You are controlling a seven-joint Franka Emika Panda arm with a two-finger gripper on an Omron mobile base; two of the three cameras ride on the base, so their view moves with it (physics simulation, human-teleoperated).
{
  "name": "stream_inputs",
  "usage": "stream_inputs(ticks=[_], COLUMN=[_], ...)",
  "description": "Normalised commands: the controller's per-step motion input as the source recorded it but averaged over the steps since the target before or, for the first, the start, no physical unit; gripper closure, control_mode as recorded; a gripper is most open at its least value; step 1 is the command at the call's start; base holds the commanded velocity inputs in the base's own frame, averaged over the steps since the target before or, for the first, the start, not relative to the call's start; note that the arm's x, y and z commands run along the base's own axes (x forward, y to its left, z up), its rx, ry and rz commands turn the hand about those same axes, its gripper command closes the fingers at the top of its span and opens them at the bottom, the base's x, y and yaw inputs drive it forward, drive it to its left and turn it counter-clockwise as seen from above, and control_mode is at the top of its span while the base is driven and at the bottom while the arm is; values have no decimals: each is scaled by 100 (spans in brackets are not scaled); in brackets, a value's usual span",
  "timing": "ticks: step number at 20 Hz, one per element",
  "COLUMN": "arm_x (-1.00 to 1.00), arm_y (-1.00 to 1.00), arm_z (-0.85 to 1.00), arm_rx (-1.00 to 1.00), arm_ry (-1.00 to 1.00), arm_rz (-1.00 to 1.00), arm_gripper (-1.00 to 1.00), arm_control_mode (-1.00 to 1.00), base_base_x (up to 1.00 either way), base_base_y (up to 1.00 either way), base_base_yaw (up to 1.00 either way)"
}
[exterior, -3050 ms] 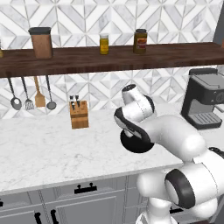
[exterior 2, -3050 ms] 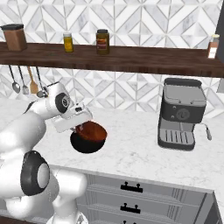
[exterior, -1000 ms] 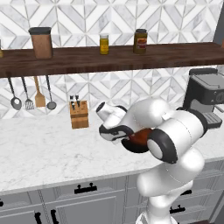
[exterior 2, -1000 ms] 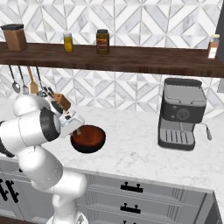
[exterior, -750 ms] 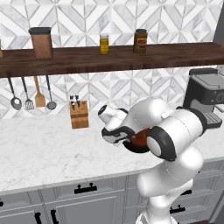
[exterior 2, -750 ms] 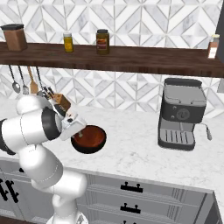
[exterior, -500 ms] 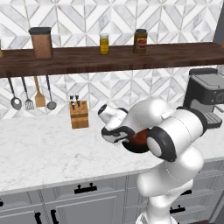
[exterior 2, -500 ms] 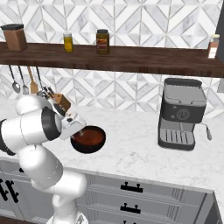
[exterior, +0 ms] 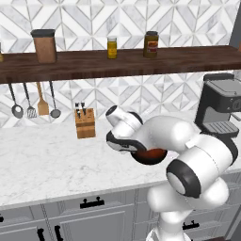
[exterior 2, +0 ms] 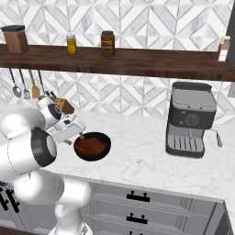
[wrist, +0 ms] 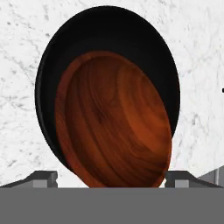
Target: Pick up the bowls on the counter and stack them on top of one another in the open cabinet. Place the smaller bowl on top of the larger bowl.
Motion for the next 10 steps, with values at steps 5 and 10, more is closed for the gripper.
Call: stream_inputs(ticks=[5, 10], arm_x=[-12, 1], arm_y=[0, -4], arm_z=[-13, -55], arm_rx=[8, 9], arm_ry=[-2, 0], arm_rz=[0, 1], arm_gripper=[-100, -100], arm_control_mode=[-100, -100], base_base_x=[0, 0], base_base_y=[0, 0], base_base_yaw=[0, 0])
